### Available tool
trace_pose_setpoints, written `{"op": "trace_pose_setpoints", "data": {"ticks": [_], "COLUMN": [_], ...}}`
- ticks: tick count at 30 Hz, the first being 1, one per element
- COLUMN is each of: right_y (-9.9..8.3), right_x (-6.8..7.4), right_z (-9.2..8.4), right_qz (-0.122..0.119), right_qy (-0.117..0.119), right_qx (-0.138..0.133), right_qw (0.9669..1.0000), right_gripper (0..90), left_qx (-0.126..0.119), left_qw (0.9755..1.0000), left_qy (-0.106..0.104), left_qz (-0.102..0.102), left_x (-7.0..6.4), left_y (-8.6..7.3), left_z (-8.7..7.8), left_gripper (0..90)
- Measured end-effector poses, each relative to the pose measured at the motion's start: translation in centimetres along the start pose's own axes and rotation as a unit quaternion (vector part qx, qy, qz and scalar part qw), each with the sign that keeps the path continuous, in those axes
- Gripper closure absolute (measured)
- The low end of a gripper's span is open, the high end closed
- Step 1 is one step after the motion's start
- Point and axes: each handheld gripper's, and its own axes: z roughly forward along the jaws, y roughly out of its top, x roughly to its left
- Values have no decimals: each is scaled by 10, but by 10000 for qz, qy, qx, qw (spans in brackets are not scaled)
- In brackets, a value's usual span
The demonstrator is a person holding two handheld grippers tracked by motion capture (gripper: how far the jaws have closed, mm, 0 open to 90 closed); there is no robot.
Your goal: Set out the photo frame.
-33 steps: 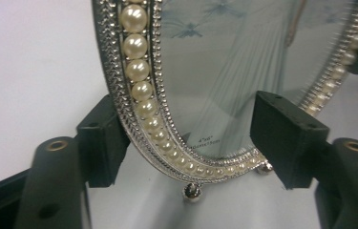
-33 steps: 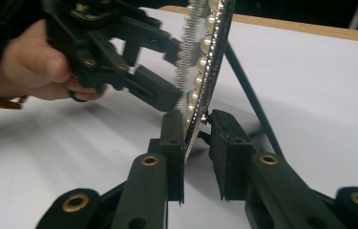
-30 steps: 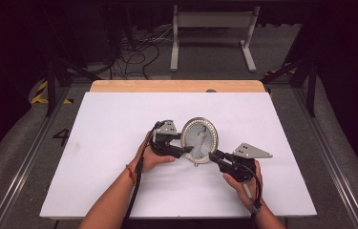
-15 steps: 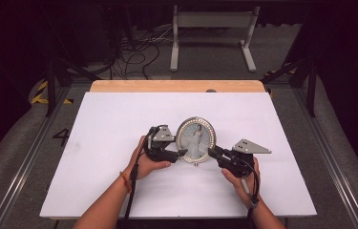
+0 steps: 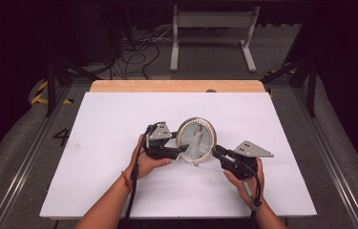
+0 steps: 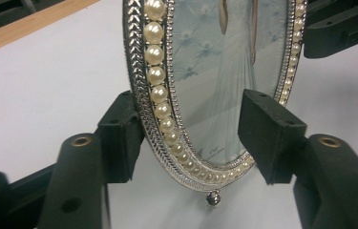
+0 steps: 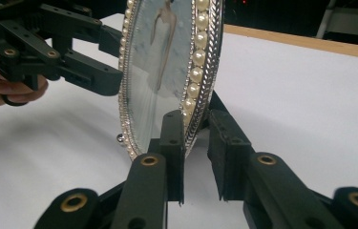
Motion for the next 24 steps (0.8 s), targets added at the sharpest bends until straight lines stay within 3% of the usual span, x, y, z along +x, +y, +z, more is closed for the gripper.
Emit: {"op": "trace_pose_setpoints", "data": {"ticks": [5, 15, 24], "right_y": [0, 0, 0], "right_x": [1, -2, -4], "right_z": [2, 6, 11], "right_qz": [-54, 32, 107], "right_qy": [-50, -20, -18], "right_qx": [-50, -75, -87], "right_qw": [10000, 10000, 9999], "right_gripper": [823, 834, 834], "left_qx": [14, 59, 221], "left_qw": [10000, 9999, 9993], "left_qy": [49, 118, 119], "left_qz": [-60, 42, 282], "left_x": [5, 3, -2], "left_y": [-3, -6, -7], "left_z": [-3, -10, -19], "left_gripper": [574, 683, 689]}}
